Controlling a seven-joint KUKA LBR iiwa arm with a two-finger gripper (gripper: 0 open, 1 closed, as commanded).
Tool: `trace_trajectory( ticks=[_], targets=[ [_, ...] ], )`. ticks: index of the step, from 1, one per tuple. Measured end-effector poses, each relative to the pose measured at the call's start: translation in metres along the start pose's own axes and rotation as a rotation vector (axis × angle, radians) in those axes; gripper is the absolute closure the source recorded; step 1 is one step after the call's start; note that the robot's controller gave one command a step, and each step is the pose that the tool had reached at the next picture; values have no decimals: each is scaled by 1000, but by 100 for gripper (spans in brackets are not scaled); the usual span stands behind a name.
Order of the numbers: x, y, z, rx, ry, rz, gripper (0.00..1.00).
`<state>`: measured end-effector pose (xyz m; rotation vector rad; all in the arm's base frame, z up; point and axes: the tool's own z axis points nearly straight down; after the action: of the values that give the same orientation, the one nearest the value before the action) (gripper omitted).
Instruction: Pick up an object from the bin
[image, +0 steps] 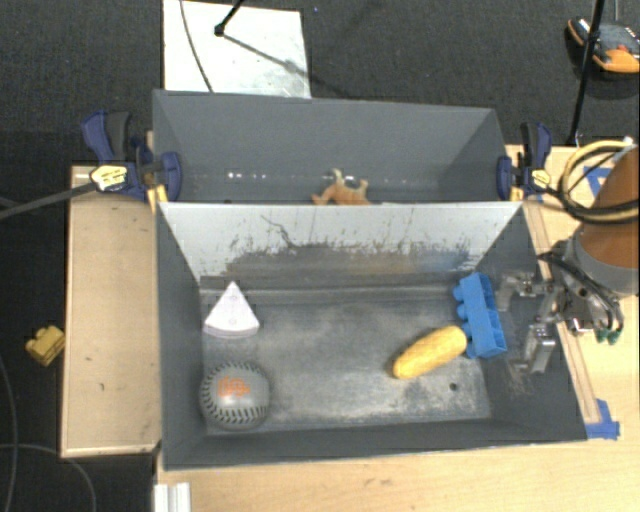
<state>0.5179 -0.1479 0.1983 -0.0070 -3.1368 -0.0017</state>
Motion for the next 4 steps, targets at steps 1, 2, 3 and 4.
trace_trajectory(
  ticks=[1,2,3,4],
  targets=[
    [-2,1,-5,2,-8,-6,0],
    [-26,39,68,3,-13,-61,0],
    [-36,62,77,1,-5,-130,0],
    [-25,73,71,2,-7,-319,0]
  ],
)
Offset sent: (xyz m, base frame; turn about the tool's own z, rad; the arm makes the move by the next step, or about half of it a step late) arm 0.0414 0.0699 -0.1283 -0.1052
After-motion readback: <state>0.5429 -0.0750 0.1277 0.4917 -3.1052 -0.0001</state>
